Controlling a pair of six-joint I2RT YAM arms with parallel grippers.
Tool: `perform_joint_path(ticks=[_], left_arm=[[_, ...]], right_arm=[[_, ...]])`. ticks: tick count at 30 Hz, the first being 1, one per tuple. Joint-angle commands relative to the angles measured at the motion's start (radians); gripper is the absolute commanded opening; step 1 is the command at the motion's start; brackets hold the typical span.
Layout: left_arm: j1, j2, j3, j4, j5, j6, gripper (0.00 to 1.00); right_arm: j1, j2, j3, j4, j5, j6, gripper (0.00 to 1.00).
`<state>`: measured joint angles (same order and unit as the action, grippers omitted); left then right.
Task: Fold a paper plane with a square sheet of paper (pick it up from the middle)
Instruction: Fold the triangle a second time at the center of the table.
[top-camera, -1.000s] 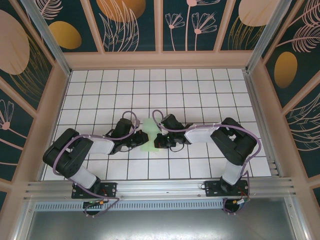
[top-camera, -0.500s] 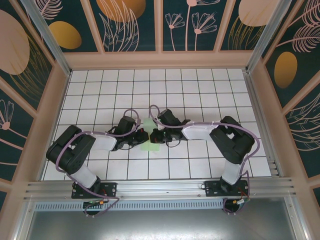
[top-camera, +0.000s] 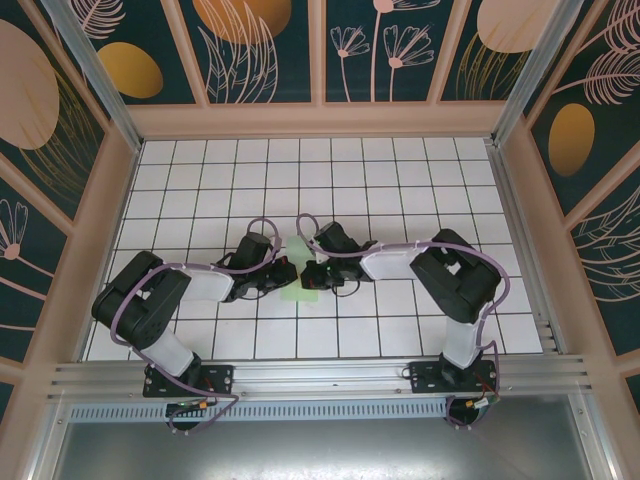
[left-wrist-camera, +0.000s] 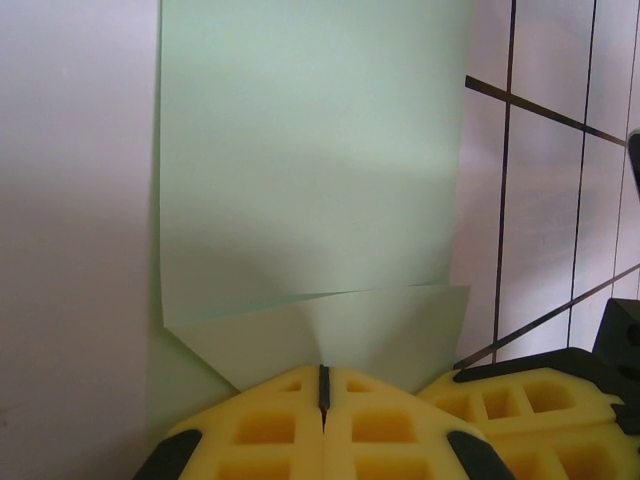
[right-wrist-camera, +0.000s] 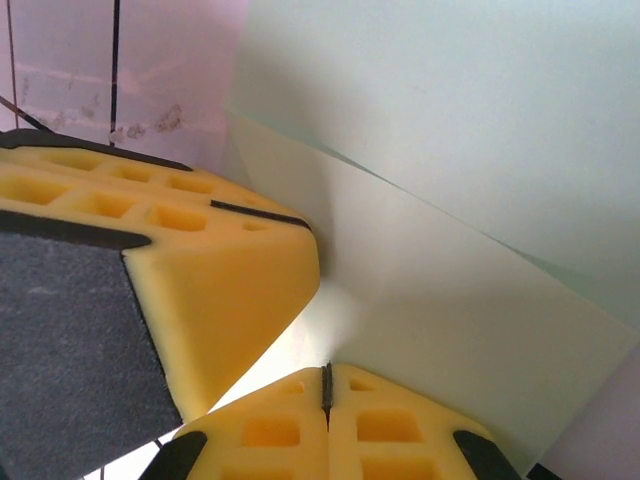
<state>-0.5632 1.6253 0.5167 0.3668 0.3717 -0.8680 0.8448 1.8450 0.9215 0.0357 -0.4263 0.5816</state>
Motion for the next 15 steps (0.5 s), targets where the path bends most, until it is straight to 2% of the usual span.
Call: perform_joint_path(ticks=[1, 8, 15], left_arm=[[-0.001, 0.049, -0.033, -0.148, -0.115, 0.011, 0.00], [-0.001, 0.058, -0.049, -0.146, -0.132, 0.000, 0.00], [-0.001, 0.027, -0.053, -0.086, -0.094, 0.004, 0.00]], right_arm=[[0.011, -0.042, -0.076, -0.100, -0.027, -0.026, 0.00], [0.018, -0.128, -0.177, -0.148, -0.035, -0.030, 0.00], [0.013, -0.210, -0.234, -0.146, -0.001, -0.019, 0.00]])
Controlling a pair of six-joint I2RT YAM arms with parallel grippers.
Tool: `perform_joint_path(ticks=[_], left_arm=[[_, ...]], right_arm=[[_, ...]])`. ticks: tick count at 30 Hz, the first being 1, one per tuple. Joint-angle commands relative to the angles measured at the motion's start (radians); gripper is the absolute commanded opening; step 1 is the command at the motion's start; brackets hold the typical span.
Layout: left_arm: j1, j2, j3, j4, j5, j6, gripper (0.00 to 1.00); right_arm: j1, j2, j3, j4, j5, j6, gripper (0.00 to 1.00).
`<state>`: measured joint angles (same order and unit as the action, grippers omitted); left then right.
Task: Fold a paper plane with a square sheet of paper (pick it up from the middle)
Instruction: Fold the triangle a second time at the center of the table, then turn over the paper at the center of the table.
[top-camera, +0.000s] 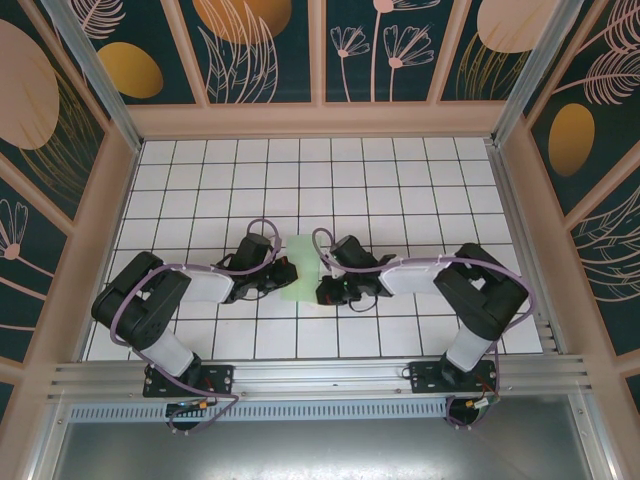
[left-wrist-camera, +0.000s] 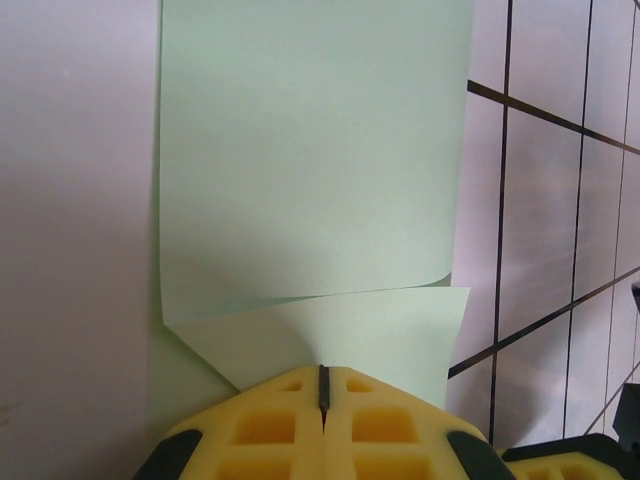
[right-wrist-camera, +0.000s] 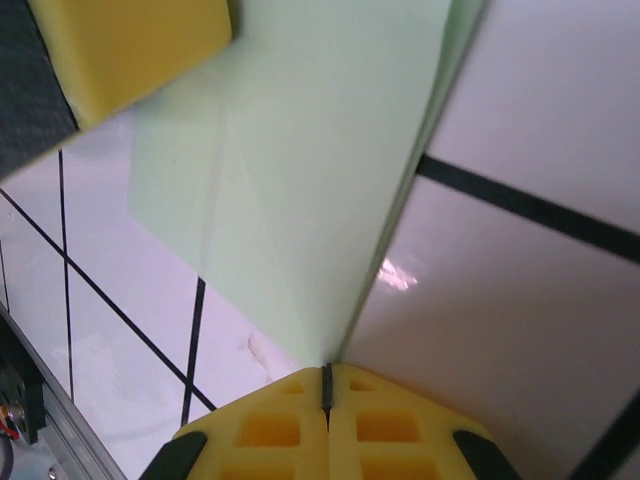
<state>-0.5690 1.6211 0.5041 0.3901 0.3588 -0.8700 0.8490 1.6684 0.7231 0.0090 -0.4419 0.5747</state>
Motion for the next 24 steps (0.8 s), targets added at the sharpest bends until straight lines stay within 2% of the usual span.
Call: perform_joint_path(ticks=[1, 3, 5, 10, 13, 16, 18, 19, 24], left_arm=[[0.004, 0.020, -0.032, -0.095, -0.071, 0.011, 0.00], [0.005, -0.001, -0.003, -0.087, -0.069, 0.021, 0.00], [0.005, -0.027, 0.032, -0.077, -0.070, 0.021, 0.07], [0.004, -0.118, 0.111, -0.114, -0.107, -0.011, 0.42], [0.005, -0.194, 0.118, -0.157, -0.193, -0.028, 0.68], [0.009, -0.263, 0.106, -0.205, -0.297, -0.042, 0.89], [0.012, -0.299, 0.091, -0.220, -0.341, -0.047, 0.97], [0.012, -0.316, 0.078, -0.214, -0.351, -0.049, 0.98], [0.014, -0.368, 0.016, -0.168, -0.327, -0.078, 0.98]], right_arm=[[0.004, -0.058, -0.029, -0.103, 0.028, -0.006, 0.00], [-0.011, -0.107, -0.019, -0.053, 0.056, 0.016, 0.00], [-0.031, -0.156, -0.020, 0.009, 0.096, 0.046, 0.04], [-0.114, -0.187, -0.045, 0.153, 0.105, 0.099, 0.29], [-0.149, -0.170, -0.053, 0.218, 0.072, 0.090, 0.39], [-0.180, -0.114, -0.032, 0.276, 0.021, 0.075, 0.47], [-0.181, -0.075, -0.014, 0.306, -0.002, 0.058, 0.48], [-0.182, -0.057, -0.009, 0.323, -0.012, 0.053, 0.49], [-0.183, 0.038, 0.026, 0.377, -0.098, 0.044, 0.47]])
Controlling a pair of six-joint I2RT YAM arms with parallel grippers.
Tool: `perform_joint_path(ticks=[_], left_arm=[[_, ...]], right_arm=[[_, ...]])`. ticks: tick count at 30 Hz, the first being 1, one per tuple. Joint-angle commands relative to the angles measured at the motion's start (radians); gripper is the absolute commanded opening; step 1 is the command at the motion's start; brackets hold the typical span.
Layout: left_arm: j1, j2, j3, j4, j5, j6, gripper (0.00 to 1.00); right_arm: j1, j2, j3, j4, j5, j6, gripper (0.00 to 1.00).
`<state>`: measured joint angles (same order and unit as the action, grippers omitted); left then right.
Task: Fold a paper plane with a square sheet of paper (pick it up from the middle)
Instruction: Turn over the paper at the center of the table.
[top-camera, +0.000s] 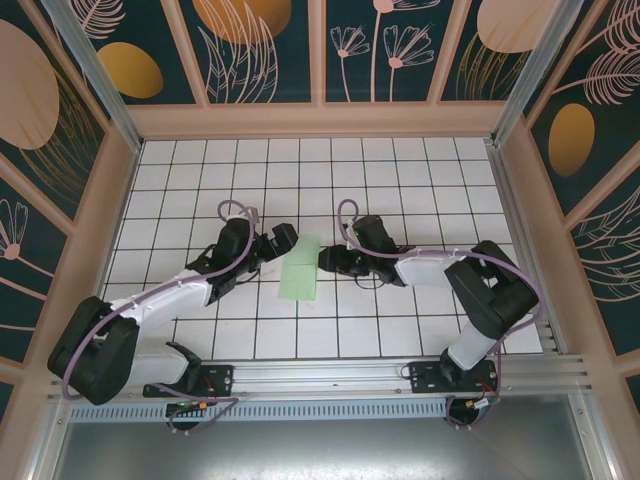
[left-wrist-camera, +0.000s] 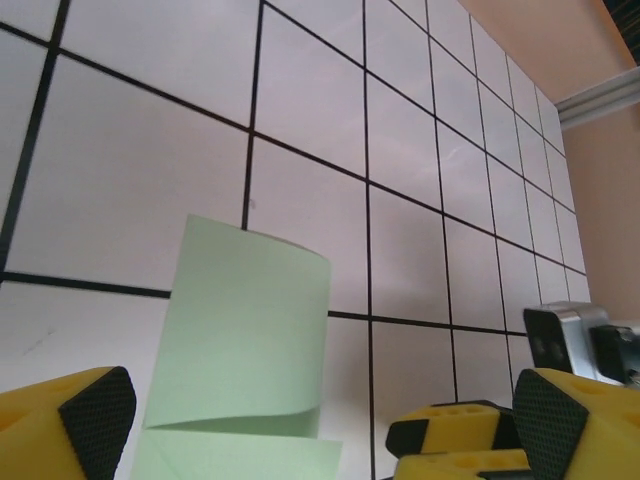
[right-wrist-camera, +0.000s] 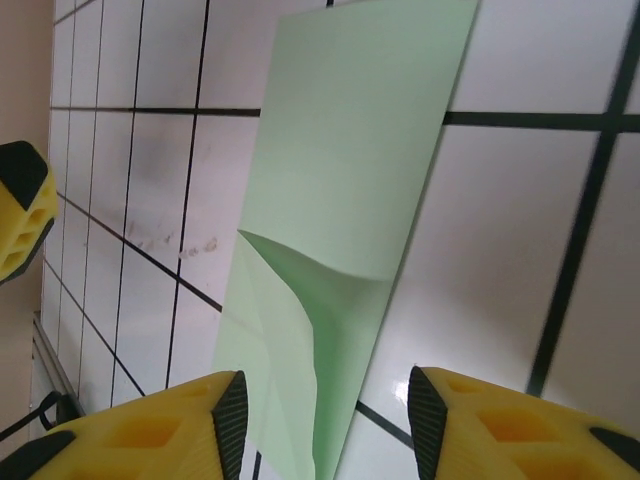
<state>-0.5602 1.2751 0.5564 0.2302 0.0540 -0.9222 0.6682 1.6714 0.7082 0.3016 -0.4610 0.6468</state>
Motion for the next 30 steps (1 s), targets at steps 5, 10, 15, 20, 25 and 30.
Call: perform_joint_path(ticks=[5, 10, 15, 20, 25, 30], left_arm=[[0.005, -0.033, -0.094, 0.067, 0.064, -0.070, 0.99], [0.005, -0.002, -0.107, 0.091, 0.138, -0.098, 0.99], [0.006, 0.032, -0.127, 0.115, 0.167, -0.142, 0.98], [0.005, 0.051, -0.167, 0.201, 0.217, -0.194, 0.94], [0.006, 0.084, -0.183, 0.276, 0.271, -0.216, 0.81], [0.006, 0.130, -0.172, 0.302, 0.306, -0.229, 0.70]], right_arm=[[0.001, 0.101, 0.064, 0.106, -0.113, -0.023, 0.41], [0.012, 0.160, 0.101, 0.103, -0.144, -0.022, 0.35], [0.020, 0.195, 0.119, 0.098, -0.153, -0.026, 0.27], [0.012, 0.175, 0.091, 0.131, -0.127, 0.001, 0.11], [0.002, 0.151, 0.043, 0.199, -0.112, 0.043, 0.08], [0.001, 0.142, 0.021, 0.235, -0.092, 0.079, 0.07]])
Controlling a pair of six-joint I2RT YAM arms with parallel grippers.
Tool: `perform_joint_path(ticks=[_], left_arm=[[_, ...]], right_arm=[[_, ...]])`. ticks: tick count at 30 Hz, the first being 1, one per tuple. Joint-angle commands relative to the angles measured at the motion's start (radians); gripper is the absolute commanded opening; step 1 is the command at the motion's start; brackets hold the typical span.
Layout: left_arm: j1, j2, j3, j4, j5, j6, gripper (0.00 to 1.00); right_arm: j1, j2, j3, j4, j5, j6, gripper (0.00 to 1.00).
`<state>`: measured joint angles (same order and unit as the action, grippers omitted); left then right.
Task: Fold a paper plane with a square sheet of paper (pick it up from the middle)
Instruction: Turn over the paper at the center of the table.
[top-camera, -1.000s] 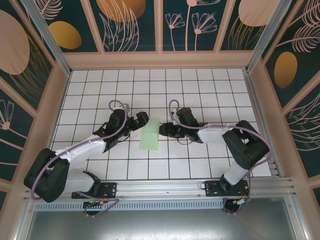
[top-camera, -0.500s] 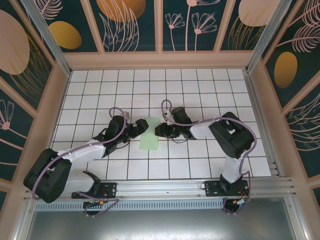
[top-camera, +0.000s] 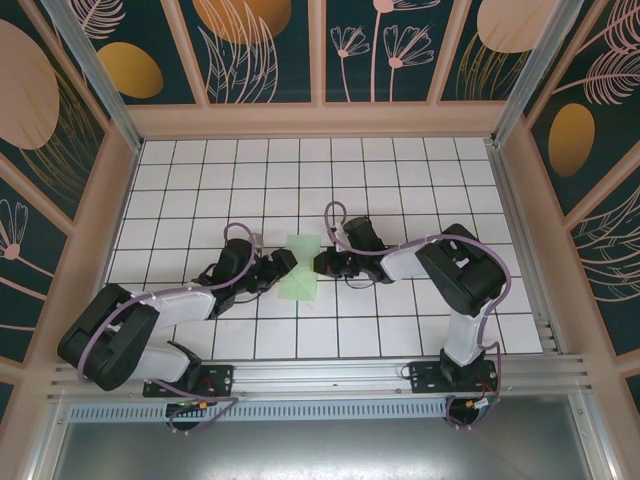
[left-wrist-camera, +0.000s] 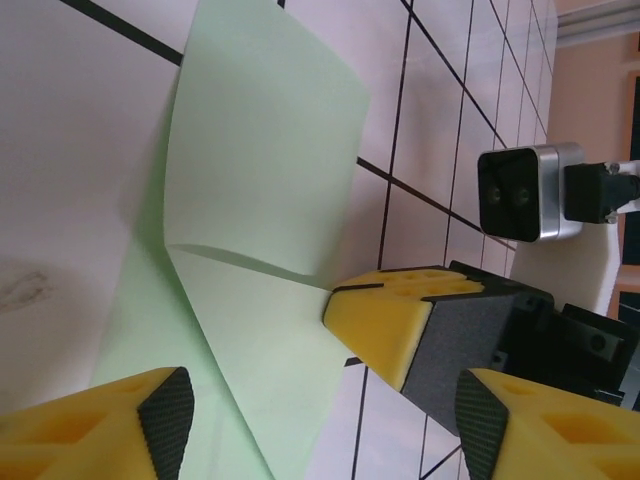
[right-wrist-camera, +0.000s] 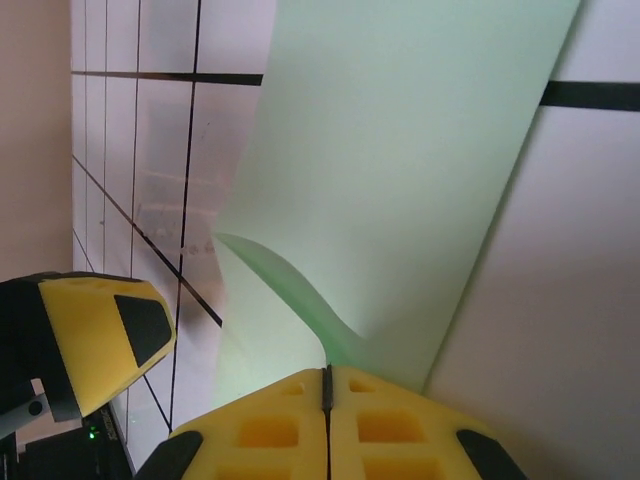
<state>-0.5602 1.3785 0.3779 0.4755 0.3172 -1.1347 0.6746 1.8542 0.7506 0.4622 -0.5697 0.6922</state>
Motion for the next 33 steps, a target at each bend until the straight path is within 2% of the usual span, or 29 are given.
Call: perform_joint_path(ticks=[1, 10, 15, 26, 28, 33], left_arm=[[0.005, 0.038, 0.010, 0.058, 0.047, -0.020, 0.69], [0.005, 0.092, 0.026, 0.089, 0.066, -0.017, 0.64], [0.006, 0.138, 0.058, 0.092, 0.088, 0.014, 0.53], [0.005, 0.239, 0.092, 0.171, 0.144, 0.056, 0.37], [0.006, 0.244, 0.092, 0.182, 0.144, 0.072, 0.33], [0.005, 0.264, 0.084, 0.217, 0.140, 0.120, 0.19]], right_arm=[[-0.007, -0.041, -0.028, 0.081, 0.024, 0.044, 0.07], [-0.012, -0.059, -0.058, 0.105, 0.035, 0.066, 0.07], [-0.012, -0.055, -0.057, 0.104, 0.032, 0.065, 0.07], [-0.022, -0.067, -0.063, 0.095, 0.026, 0.072, 0.08], [-0.029, -0.097, -0.075, 0.098, 0.034, 0.084, 0.12], [-0.068, -0.214, -0.097, 0.046, 0.086, 0.096, 0.37]])
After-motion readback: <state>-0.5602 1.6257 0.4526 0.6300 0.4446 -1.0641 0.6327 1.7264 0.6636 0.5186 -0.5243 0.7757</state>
